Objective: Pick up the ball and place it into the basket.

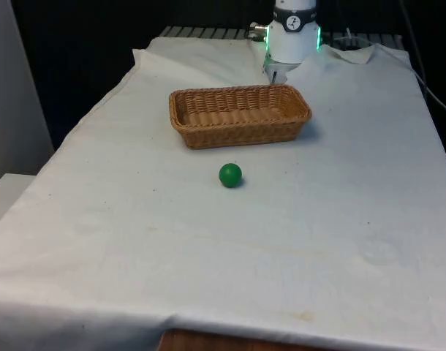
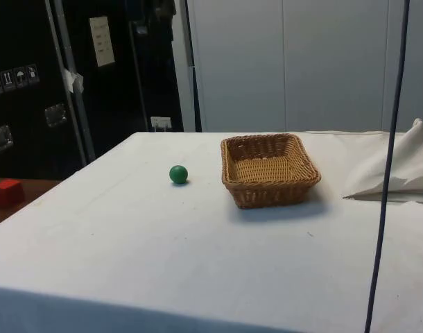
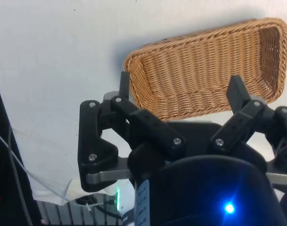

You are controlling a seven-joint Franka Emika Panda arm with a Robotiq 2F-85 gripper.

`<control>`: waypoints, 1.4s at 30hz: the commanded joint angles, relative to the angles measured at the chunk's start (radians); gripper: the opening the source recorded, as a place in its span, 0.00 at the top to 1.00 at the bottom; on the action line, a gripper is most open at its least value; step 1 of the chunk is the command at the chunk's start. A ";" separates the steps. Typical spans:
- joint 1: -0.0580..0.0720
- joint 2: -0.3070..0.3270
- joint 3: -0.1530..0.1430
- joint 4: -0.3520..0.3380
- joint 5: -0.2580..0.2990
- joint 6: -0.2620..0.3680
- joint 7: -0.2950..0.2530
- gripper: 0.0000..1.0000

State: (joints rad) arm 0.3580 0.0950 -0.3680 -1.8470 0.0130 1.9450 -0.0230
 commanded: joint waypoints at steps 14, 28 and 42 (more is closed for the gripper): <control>-0.001 -0.040 -0.012 -0.128 -0.004 0.135 -0.047 0.00; -0.006 0.031 -0.039 -0.151 0.019 0.236 -0.157 0.00; -0.015 0.146 -0.098 -0.157 0.105 0.334 -0.299 0.00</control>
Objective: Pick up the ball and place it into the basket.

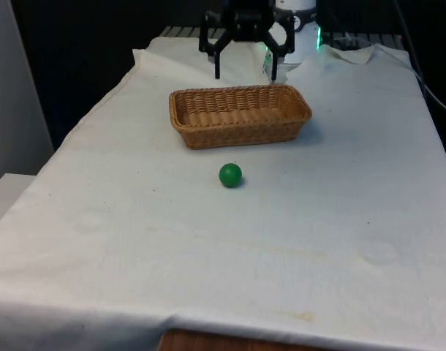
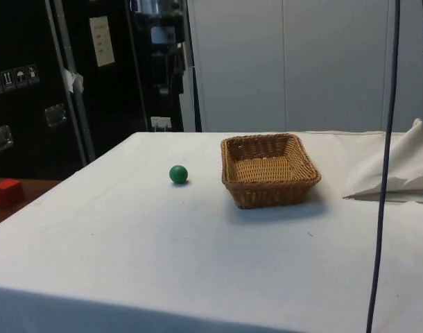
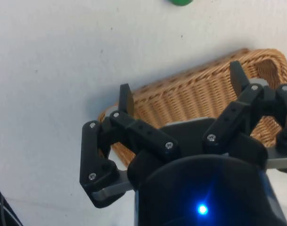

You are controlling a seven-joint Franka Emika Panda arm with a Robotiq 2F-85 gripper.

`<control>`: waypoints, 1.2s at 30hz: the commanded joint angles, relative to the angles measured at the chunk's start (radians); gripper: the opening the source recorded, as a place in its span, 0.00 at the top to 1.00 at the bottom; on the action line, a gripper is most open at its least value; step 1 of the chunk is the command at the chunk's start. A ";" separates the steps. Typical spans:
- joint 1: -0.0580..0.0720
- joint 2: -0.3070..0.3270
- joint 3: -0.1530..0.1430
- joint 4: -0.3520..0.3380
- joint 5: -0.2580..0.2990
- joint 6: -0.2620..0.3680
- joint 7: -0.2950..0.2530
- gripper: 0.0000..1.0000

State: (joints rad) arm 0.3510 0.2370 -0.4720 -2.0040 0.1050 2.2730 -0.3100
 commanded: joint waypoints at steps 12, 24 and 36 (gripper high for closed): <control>-0.007 0.131 -0.041 0.044 0.114 0.048 -0.090 0.00; -0.015 0.245 -0.044 0.071 0.217 0.106 -0.142 0.00; -0.016 0.338 -0.026 0.079 0.274 0.187 -0.153 0.00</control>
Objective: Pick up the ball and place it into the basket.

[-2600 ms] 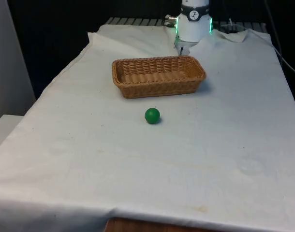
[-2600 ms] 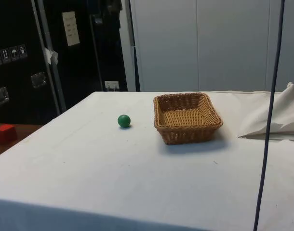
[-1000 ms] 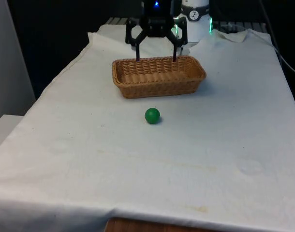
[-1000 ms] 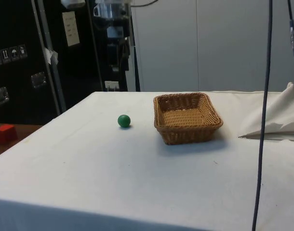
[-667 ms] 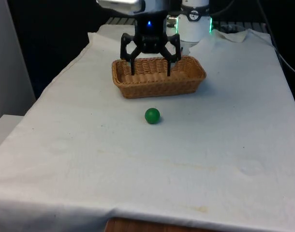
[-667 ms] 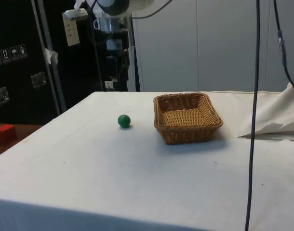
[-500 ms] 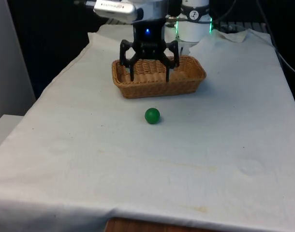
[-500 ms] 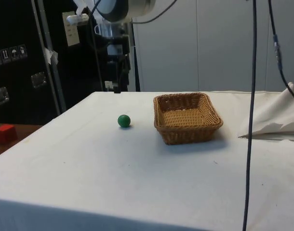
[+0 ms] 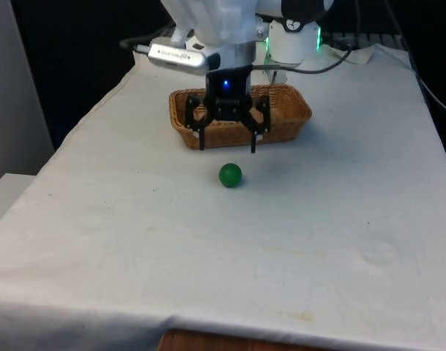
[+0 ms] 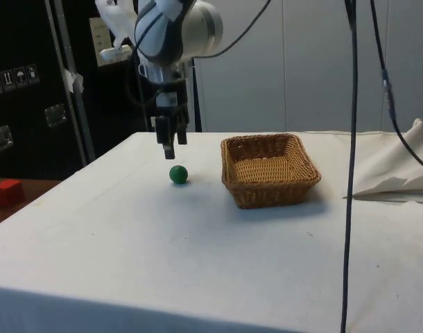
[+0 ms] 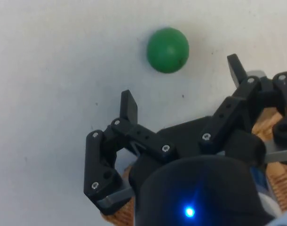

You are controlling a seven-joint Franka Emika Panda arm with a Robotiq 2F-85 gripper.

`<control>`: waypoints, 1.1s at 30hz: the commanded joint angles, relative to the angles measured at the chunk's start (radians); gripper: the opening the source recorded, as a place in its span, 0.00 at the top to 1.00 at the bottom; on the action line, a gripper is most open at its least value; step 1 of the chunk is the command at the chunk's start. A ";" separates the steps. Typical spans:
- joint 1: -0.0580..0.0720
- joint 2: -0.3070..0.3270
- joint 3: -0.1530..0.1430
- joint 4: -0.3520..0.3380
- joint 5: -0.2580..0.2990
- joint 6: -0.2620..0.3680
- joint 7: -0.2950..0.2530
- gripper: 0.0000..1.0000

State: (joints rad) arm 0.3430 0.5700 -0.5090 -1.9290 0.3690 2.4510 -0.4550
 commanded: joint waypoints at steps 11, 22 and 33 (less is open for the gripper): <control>-0.006 0.069 0.022 0.016 0.048 0.051 -0.015 0.00; -0.005 0.121 0.035 0.034 0.075 0.068 -0.015 0.00; -0.001 0.126 0.030 0.034 0.070 0.068 -0.009 0.00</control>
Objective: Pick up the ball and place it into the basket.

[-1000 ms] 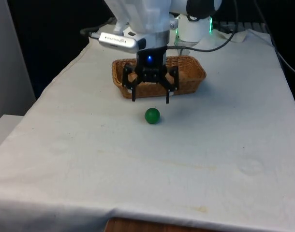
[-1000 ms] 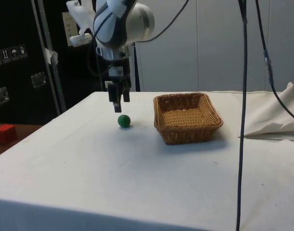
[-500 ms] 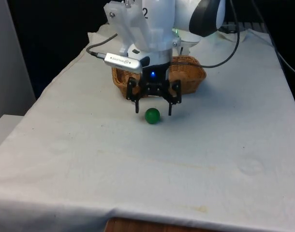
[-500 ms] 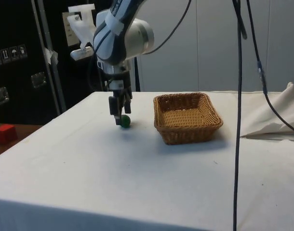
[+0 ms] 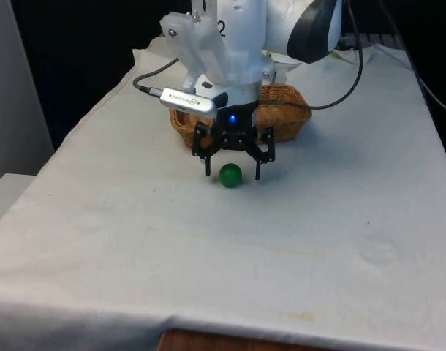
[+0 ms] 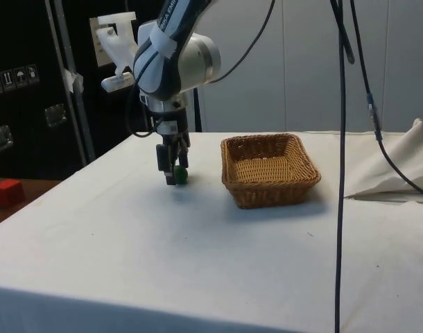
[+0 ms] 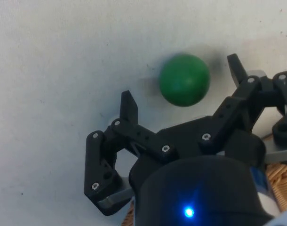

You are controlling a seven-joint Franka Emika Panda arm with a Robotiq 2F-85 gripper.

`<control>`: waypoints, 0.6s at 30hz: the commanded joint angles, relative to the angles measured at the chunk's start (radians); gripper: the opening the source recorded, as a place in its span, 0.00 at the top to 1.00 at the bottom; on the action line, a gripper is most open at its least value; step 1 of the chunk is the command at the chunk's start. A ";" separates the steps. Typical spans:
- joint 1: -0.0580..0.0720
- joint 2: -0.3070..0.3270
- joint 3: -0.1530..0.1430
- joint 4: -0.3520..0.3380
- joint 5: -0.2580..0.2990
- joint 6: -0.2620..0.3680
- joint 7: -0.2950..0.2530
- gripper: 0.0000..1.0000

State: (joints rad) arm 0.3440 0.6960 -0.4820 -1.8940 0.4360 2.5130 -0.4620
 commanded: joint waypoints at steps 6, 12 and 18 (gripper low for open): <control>-0.001 0.001 0.003 -0.001 0.003 0.005 -0.002 0.06; -0.001 0.001 0.002 -0.001 0.002 0.005 -0.001 0.54; 0.000 -0.001 0.000 -0.001 0.001 0.002 -0.001 1.00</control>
State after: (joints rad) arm 0.3440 0.6960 -0.4820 -1.8940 0.4360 2.5130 -0.4620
